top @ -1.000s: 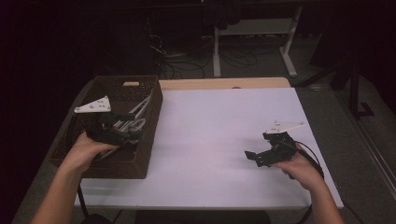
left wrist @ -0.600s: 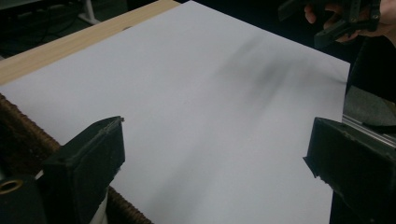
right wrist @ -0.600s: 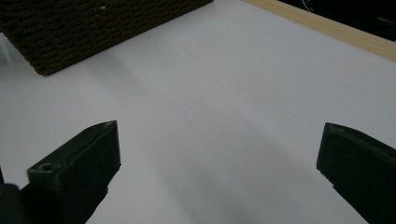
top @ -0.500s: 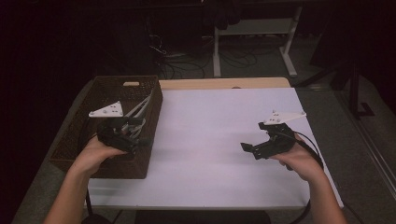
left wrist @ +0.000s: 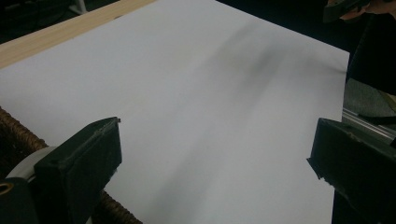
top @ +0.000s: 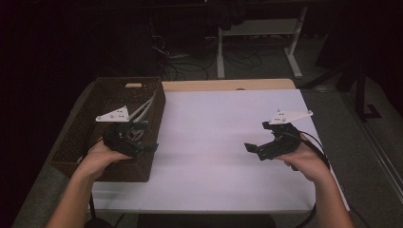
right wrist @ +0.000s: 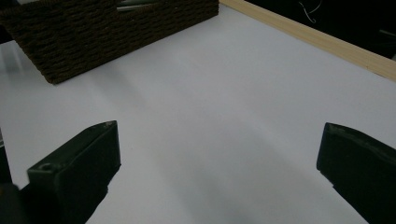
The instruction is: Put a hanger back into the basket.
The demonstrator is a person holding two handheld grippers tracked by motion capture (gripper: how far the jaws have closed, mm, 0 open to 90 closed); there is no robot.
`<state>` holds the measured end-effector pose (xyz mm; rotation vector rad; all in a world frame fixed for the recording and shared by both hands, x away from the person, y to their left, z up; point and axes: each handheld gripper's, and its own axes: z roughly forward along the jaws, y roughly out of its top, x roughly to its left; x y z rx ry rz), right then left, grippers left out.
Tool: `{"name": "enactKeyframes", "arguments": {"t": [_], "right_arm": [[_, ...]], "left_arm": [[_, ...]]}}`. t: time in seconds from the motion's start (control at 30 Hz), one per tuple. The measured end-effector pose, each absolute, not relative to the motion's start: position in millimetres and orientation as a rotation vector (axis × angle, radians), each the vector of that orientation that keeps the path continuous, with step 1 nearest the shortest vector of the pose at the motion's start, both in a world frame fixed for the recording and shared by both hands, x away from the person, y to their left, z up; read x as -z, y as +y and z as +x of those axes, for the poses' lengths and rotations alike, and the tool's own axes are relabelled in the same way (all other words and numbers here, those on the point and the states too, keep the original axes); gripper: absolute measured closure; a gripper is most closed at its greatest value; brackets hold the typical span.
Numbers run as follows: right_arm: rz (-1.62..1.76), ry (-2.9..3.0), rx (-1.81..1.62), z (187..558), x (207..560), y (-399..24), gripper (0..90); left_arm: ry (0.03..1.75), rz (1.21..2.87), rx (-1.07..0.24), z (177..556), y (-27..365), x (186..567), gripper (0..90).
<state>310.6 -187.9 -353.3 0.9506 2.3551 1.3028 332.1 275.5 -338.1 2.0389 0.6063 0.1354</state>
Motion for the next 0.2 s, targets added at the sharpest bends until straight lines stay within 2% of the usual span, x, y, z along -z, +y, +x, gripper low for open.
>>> {"name": "enactKeyframes", "arguments": {"t": [0.2], "right_arm": [[0.949, 2.352, -1.305, 309.9, 352.9, -188.8, 0.0]], "left_arm": [[0.607, 2.035, -0.137, 331.2, 277.4, 337.4, 1.7]]}}
